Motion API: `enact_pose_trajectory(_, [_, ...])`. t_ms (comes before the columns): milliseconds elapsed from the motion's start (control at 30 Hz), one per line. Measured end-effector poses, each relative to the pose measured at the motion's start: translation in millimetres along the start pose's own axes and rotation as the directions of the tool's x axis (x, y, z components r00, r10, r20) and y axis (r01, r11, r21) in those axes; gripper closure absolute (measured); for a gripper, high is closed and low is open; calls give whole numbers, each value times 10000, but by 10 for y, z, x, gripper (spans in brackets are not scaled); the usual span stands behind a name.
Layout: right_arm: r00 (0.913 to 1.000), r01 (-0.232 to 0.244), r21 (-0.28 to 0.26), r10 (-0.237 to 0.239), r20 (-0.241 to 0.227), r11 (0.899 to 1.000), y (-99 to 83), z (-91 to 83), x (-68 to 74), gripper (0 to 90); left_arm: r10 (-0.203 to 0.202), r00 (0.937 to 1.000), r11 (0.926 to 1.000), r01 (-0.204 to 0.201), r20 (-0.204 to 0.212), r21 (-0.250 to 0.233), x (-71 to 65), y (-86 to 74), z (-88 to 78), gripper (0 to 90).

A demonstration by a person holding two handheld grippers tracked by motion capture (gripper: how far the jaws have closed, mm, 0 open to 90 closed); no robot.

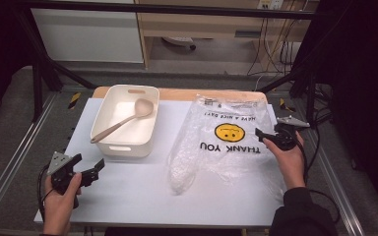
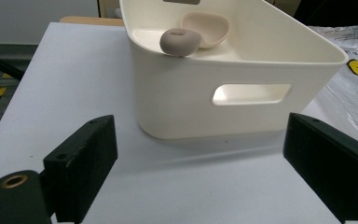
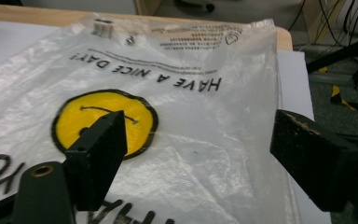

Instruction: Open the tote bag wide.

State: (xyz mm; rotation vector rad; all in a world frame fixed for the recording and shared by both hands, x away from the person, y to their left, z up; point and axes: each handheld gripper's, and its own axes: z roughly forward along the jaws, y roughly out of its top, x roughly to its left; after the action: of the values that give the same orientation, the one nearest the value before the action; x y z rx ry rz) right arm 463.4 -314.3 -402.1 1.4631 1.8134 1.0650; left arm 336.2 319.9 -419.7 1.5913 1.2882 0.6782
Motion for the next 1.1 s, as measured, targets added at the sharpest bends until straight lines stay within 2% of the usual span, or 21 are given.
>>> enact_pose_trajectory(100, [9997,204,-143,-206,-146,9997,-32,-130,132,147,21,10000,10000,-21,-28,-30,7,6,-16,93])
enact_pose_trajectory(167, [9983,493,-153,-498,-304,9987,-91,-225,292,131,-48,10000,10000,48,-47,-78,9,9,-28,91])
enact_pose_trajectory(200, [9983,493,-153,-498,-304,9987,-91,-225,292,131,-16,10000,10000,15,-52,-82,12,14,-37,91])
enact_pose_trajectory(267, [9973,426,-193,-436,-598,9989,-155,-297,462,124,-14,10000,9999,14,0,-106,12,18,-44,84])
enact_pose_trajectory(300, [9973,426,-193,-436,-598,9989,-155,-297,462,124,-24,10000,9999,24,14,-105,14,17,-46,84])
enact_pose_trajectory(367, [9961,459,-126,-468,-753,9989,-185,-339,581,104,-14,10000,10000,14,40,-82,17,17,-53,84])
enact_pose_trajectory(433, [9940,592,-111,-600,-911,9982,-202,-373,687,95,5,10000,10000,-5,59,-79,16,17,-58,84])
enact_pose_trajectory(467, [9917,629,-93,-635,-1116,9980,-223,-400,784,94,24,10000,10000,-24,20,-74,17,16,-56,84])
enact_pose_trajectory(500, [9917,629,-93,-635,-1116,9980,-223,-400,784,94,32,10000,10000,-32,-3,-60,21,17,-55,84])
enact_pose_trajectory(533, [9881,651,-20,-647,-1397,9979,-247,-423,892,94,-33,10000,10000,34,34,-72,22,19,-52,85])
enact_pose_trajectory(567, [9881,651,-20,-647,-1397,9979,-247,-423,892,94,-71,10000,9999,71,54,-99,24,21,-49,85])
enact_pose_trajectory(600, [9858,714,8,-704,-1522,9974,-260,-427,949,95,-56,10000,9999,56,53,-86,26,23,-49,84])
enact_pose_trajectory(667, [9800,861,132,-823,-1814,9962,-283,-418,1072,94,-62,9999,9999,63,101,-90,26,26,-47,84])
enact_pose_trajectory(800, [9625,1422,295,-1313,-2375,9894,-306,-393,1350,93,-64,9998,9999,65,213,-80,23,30,-36,84])
enact_pose_trajectory(833, [9534,1605,344,-1460,-2642,9864,-311,-385,1486,94,-81,9997,9999,83,239,-94,21,31,-35,84])
enact_pose_trajectory(867, [9485,1730,318,-1578,-2746,9844,-314,-382,1550,94,-82,9996,9999,84,252,-96,21,31,-35,84])
enact_pose_trajectory(900, [9485,1730,318,-1578,-2746,9844,-314,-382,1550,94,-79,9996,9999,81,259,-94,20,31,-35,84])
enact_pose_trajectory(933, [9394,1903,324,-1724,-2964,9812,-321,-369,1666,94,-66,9996,9999,68,270,-83,20,31,-37,85])
enact_pose_trajectory(967, [9347,1974,344,-1776,-3078,9797,-323,-364,1716,95,-61,9996,9999,63,270,-83,19,31,-38,84])
enact_pose_trajectory(1000, [9347,1974,344,-1776,-3078,9797,-323,-364,1716,95,-63,9996,9999,66,267,-86,18,32,-38,84])
enact_pose_trajectory(1100, [9218,2230,351,-1990,-3327,9742,-335,-339,1861,93,-113,9996,9999,116,267,-101,17,35,-34,84])
